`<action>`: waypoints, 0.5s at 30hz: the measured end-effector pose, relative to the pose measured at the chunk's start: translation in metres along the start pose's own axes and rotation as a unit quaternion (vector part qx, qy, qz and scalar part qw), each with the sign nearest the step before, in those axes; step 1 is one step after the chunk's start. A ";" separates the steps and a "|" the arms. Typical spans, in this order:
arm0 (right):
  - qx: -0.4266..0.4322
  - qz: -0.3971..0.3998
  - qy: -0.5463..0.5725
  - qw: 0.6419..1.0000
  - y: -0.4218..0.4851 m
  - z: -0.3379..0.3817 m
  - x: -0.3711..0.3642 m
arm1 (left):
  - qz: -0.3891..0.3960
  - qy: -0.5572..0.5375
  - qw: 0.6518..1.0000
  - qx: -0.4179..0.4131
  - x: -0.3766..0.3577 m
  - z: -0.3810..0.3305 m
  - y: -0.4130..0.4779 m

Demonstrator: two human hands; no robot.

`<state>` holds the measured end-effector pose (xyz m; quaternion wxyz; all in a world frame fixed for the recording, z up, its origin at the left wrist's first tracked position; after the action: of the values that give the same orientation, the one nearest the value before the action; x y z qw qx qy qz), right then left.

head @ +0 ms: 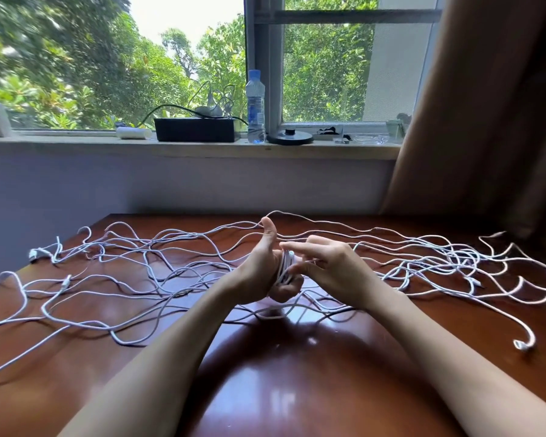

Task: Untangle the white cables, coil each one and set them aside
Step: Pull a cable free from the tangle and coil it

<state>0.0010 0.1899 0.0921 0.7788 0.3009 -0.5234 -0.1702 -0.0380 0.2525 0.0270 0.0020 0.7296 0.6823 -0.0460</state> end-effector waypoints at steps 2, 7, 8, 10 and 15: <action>-0.010 0.020 0.017 1.000 0.000 -0.004 -0.003 | 0.000 0.012 1.000 0.013 0.000 0.003 -0.001; -0.044 0.051 0.031 0.997 0.000 -0.011 -0.007 | -0.022 0.053 0.998 0.018 0.005 0.004 -0.001; -0.057 0.053 0.035 0.996 0.000 -0.014 -0.007 | -0.035 0.056 0.998 0.013 0.007 0.003 -0.001; -0.082 0.058 0.059 0.993 0.000 -0.021 -0.006 | -0.058 0.065 0.996 0.006 0.010 -0.001 -0.001; -0.096 0.071 0.078 0.990 -0.003 -0.025 -0.009 | -0.079 0.082 0.993 0.007 0.017 0.000 -0.001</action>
<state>0.0208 0.2004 0.0771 0.8527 0.1993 -0.4623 -0.1397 -0.0374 0.2692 0.0259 -0.0628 0.6744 0.7357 0.0089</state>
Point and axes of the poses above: each hand's wrist, its own y-axis towards the middle knuckle, its own x-axis out of the back of the hand, z = x × y, the point moved 9 cm from there along y, towards the middle knuckle, and after that the axes turned 5 degrees about z, right-handed, at the moved point
